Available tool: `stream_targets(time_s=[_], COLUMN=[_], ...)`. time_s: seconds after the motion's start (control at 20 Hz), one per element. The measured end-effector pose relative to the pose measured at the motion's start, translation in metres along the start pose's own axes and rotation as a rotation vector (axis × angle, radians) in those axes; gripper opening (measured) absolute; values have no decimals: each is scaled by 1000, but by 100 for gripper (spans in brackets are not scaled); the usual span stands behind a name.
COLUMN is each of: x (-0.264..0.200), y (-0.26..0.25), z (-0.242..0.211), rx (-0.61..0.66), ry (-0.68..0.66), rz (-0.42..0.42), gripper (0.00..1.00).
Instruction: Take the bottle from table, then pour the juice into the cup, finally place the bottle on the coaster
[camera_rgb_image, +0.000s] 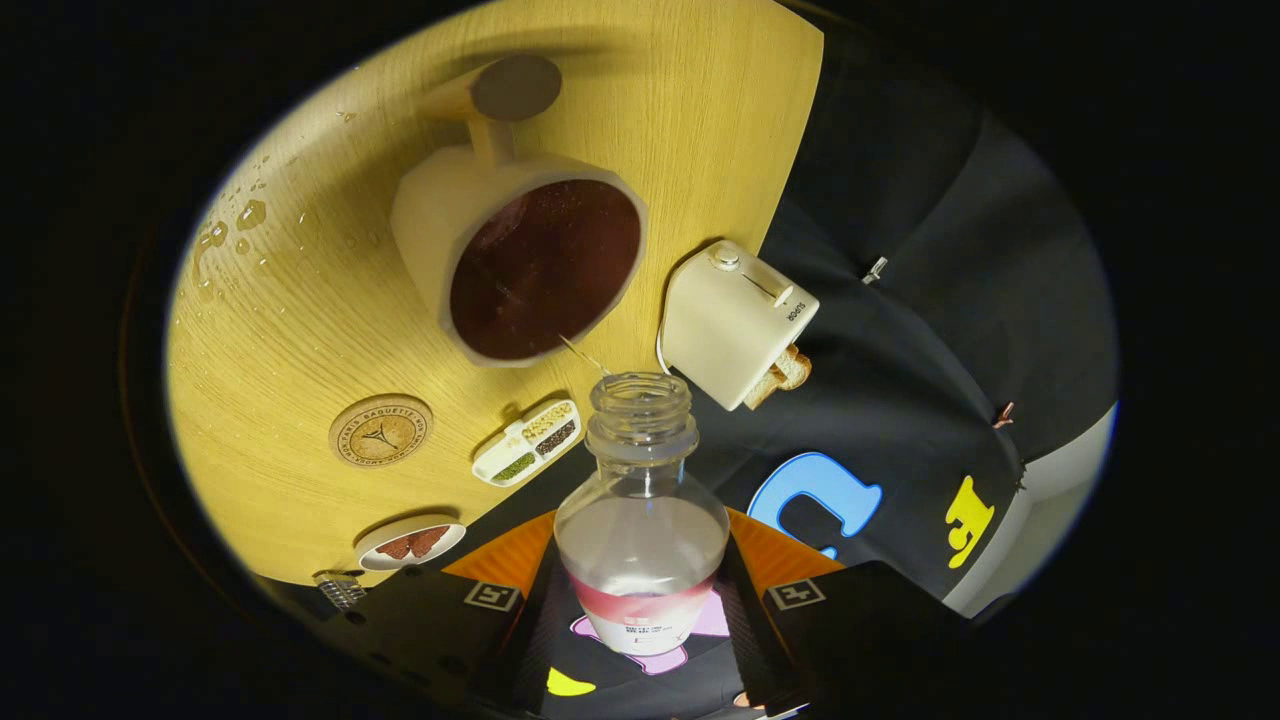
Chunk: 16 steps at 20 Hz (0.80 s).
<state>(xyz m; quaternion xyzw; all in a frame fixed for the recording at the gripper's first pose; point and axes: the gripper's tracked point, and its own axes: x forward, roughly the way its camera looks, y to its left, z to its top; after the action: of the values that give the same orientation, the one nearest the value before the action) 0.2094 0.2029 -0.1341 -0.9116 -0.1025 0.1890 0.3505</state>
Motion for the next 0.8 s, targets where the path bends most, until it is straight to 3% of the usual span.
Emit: stream_targets(time_s=[0.8], x=[0], y=[-3], z=[4], rx=[18], ry=[-13], rz=[-17], gripper=[74])
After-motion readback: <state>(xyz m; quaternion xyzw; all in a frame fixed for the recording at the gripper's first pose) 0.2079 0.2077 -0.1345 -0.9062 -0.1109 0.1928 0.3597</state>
